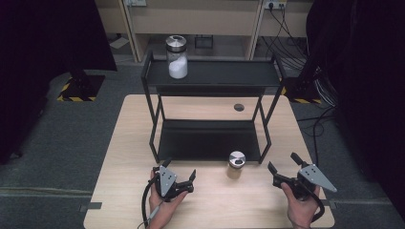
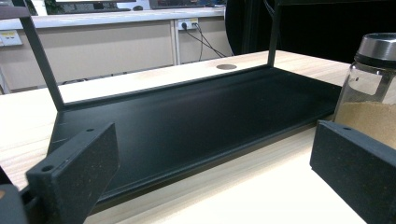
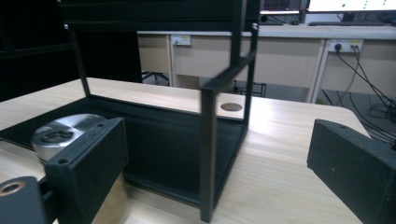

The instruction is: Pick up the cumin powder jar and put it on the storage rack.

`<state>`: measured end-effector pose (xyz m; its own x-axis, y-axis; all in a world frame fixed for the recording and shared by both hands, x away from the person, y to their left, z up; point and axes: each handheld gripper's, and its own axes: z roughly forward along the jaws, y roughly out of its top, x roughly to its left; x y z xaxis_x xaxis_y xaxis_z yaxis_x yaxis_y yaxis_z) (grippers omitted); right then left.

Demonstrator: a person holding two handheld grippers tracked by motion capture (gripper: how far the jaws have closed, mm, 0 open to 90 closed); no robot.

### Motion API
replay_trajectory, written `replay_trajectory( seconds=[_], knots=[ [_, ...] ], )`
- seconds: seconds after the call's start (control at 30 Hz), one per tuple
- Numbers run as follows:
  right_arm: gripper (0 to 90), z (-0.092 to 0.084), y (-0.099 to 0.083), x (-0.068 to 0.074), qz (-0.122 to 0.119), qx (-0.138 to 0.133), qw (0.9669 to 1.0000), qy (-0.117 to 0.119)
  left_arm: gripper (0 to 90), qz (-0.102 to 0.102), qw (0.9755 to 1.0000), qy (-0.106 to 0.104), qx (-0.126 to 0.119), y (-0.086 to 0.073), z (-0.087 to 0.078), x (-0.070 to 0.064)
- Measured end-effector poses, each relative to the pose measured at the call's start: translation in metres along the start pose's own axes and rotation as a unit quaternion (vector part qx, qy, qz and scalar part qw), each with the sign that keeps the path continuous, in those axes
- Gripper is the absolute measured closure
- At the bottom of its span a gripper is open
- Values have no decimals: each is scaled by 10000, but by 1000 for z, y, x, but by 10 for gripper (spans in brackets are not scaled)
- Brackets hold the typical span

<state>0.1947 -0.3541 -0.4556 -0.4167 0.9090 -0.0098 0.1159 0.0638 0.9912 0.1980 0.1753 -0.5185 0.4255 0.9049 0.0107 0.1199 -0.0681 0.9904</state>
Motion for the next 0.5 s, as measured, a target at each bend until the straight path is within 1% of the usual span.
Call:
replay_trajectory(
  seconds=[0.17,0.27,0.4,0.5],
  knots=[
    [54,5,2,6,-85,18,9999,137,3,2,10000,1,1,0,0,0],
    [53,8,3,10,-145,22,9995,266,3,3,10000,1,0,0,0,0],
    [51,14,3,15,-229,-41,9983,526,3,7,10000,-2,0,0,0,0],
    [51,22,2,19,-382,-32,9965,746,3,6,10000,1,-6,0,0,0]
  ],
)
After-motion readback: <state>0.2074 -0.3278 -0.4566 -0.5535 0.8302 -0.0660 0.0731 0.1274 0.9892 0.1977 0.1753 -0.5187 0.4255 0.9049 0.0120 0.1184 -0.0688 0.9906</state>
